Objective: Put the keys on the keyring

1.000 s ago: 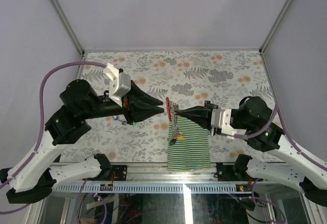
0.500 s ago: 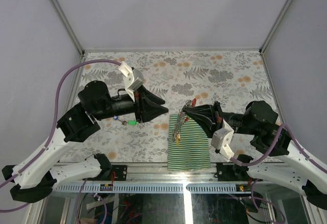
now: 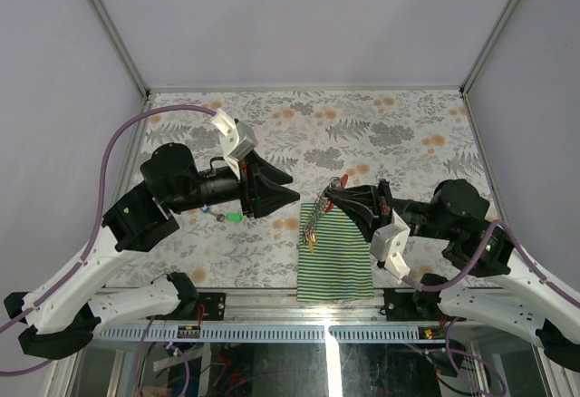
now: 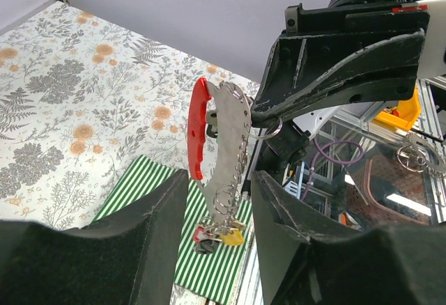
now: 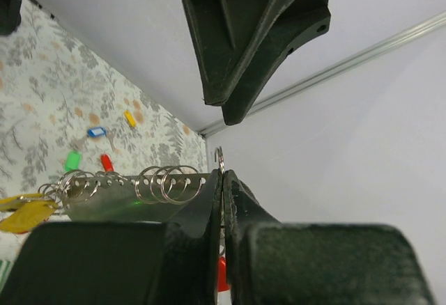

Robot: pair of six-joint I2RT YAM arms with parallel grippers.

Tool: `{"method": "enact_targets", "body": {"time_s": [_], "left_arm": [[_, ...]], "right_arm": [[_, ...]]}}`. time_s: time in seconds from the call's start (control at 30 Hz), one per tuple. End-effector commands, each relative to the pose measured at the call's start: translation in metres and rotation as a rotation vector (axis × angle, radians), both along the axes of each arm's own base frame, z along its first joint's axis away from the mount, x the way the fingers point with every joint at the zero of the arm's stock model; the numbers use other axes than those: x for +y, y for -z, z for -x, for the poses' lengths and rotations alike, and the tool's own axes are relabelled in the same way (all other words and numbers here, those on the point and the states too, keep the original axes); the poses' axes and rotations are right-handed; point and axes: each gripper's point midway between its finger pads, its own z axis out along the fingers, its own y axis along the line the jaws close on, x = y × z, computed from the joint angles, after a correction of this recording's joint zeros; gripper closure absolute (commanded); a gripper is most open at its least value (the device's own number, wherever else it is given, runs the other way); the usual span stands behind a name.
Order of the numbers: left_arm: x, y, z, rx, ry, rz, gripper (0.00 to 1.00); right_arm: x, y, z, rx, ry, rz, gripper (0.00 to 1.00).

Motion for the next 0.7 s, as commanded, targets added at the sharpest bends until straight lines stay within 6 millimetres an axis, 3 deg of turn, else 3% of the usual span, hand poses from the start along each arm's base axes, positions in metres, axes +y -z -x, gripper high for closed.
{"method": "enact_targets", "body": {"time_s": [0.0, 0.3, 0.67], "left_arm": [[0.004, -0.026, 0.003, -0.065, -0.005, 0.086, 0.57], [0.009, -0.054, 0.014, -0.122, 0.03, 0.167, 0.58], [0.012, -0.078, 0.022, -0.19, 0.058, 0.251, 0.6]], "right_arm": [[-0.005, -0.044, 0.006, 0.11, -0.016, -0.216, 1.0], [-0.008, -0.067, 0.006, 0.464, -0.054, -0.439, 1.0], [-0.007, -0.077, 0.015, 0.7, -0.225, -0.675, 1.0]]}}
